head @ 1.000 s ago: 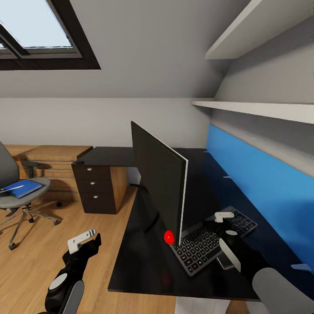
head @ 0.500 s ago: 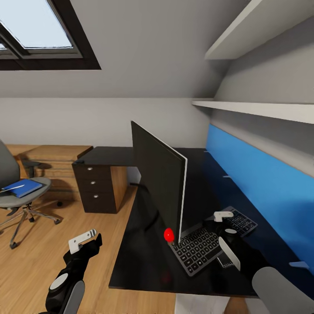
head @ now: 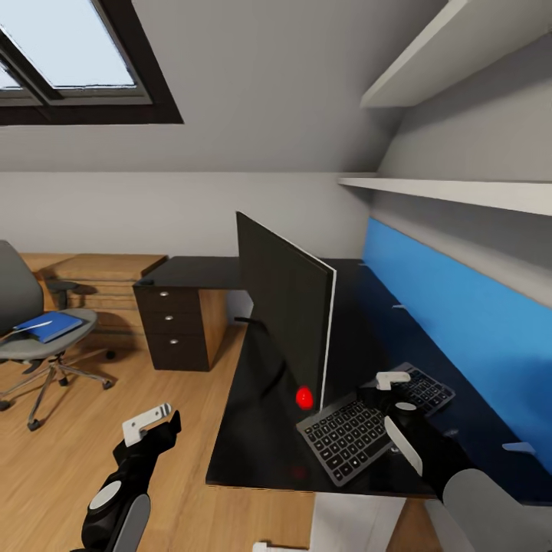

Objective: In the bedroom, organize the workspace by keeping the computer under the desk, ensuring the monitor is on the desk, placing the keyboard on the desk next to the monitor, placing the mouse on the desk next to the keyboard, moving the folder from the swivel chair onto the desk next to the mouse, stacking the notebook on top of the folder with the pen on top of the notebook, and positioning the swivel chair next to the desk.

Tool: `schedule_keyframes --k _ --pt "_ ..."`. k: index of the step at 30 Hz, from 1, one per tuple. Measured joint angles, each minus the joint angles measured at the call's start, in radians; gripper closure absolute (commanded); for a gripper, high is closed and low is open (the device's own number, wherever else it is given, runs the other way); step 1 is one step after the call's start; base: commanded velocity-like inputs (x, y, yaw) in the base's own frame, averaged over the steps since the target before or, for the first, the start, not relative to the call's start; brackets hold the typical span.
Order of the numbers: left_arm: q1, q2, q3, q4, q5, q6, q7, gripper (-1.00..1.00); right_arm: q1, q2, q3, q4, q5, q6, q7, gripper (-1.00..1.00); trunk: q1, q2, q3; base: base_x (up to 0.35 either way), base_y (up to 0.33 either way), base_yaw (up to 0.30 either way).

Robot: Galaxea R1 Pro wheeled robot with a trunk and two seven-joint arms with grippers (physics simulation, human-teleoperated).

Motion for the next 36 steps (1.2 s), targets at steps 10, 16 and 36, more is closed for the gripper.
schedule_keyframes --k 10,16,36 --pt "0.0 0.0 -0.007 0.0 0.0 0.0 0.0 -1.0 0.001 0.001 0.0 0.005 0.0 -0.002 0.0 -1.0 0.0 0.0 0.0 -0.174 0.191 0.0" --pt "0.0 0.0 -0.007 0.001 0.0 0.0 0.0 -1.0 0.001 0.001 0.001 0.007 -0.006 -0.004 0.002 -1.0 0.0 0.0 0.0 -0.01 0.013 0.0" --pt "0.0 0.0 -0.051 0.015 0.001 0.0 0.0 -1.0 0.001 0.001 -0.002 0.032 -0.014 -0.026 0.001 -1.0 -0.027 0.049 0.022 0.0 0.0 0.0"
